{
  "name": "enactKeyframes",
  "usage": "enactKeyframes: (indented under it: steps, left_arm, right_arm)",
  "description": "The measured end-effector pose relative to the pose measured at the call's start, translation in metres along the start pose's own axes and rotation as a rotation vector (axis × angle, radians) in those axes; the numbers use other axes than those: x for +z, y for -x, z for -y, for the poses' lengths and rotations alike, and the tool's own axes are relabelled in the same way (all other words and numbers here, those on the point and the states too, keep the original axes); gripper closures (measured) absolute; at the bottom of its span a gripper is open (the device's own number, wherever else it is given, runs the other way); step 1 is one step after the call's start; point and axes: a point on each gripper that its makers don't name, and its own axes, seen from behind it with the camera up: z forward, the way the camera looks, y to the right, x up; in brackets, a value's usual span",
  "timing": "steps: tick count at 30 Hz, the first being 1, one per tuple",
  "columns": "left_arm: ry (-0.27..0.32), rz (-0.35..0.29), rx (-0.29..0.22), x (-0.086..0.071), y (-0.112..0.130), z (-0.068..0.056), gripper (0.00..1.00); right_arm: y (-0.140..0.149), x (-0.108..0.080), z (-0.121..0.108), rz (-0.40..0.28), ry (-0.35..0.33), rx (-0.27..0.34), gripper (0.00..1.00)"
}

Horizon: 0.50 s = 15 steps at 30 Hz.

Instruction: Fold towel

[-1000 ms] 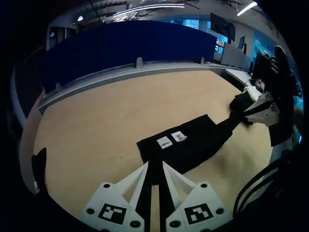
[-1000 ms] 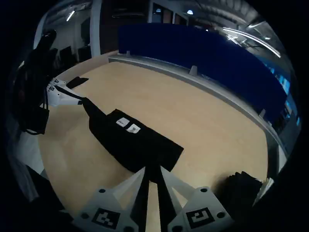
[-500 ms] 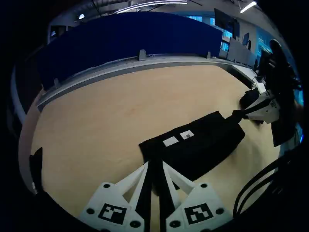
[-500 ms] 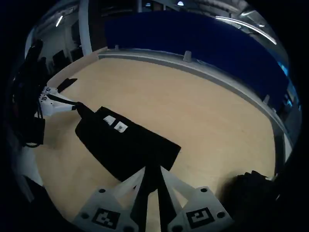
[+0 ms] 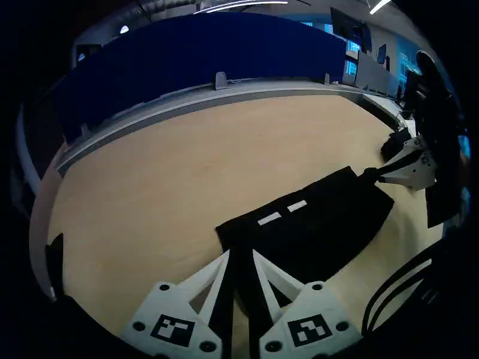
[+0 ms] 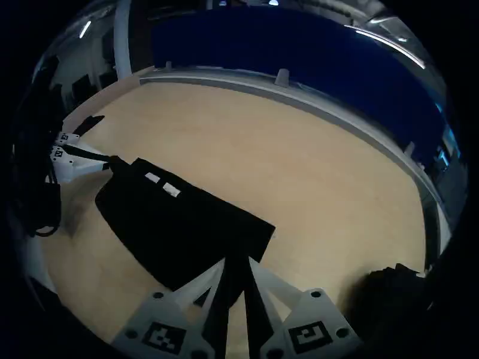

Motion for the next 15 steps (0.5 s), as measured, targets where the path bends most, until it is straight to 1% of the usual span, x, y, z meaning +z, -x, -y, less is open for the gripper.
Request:
enactKeyframes:
  steps: [3, 7, 11, 13, 14, 15]
  left_arm:
    - [-0.009, 0.0, 0.003, 0.004, -0.001, 0.003, 0.85]
    - [-0.025, 0.016, 0.001, 0.007, 0.001, 0.009, 0.77]
    - [-0.03, 0.024, -0.01, 0.01, 0.001, 0.012, 0.74]
    - [-0.034, 0.025, -0.015, 0.011, 0.001, 0.014, 0.74]
    - [-0.036, 0.025, -0.018, 0.011, 0.001, 0.015, 0.74]
    - [-0.04, 0.025, -0.019, 0.011, 0.001, 0.016, 0.74]
  right_arm:
    - [-0.001, 0.002, -0.002, -0.002, 0.018, -0.001, 0.86]
    - [0.0, 0.006, -0.005, 0.004, 0.037, -0.007, 0.82]
    - [0.0, 0.008, -0.008, 0.007, 0.062, -0.018, 0.77]
    - [-0.001, 0.009, -0.01, 0.006, 0.077, -0.029, 0.69]
    - [-0.001, 0.009, -0.011, 0.005, 0.084, -0.034, 0.62]
    - [-0.002, 0.009, -0.012, 0.005, 0.09, -0.039, 0.53]
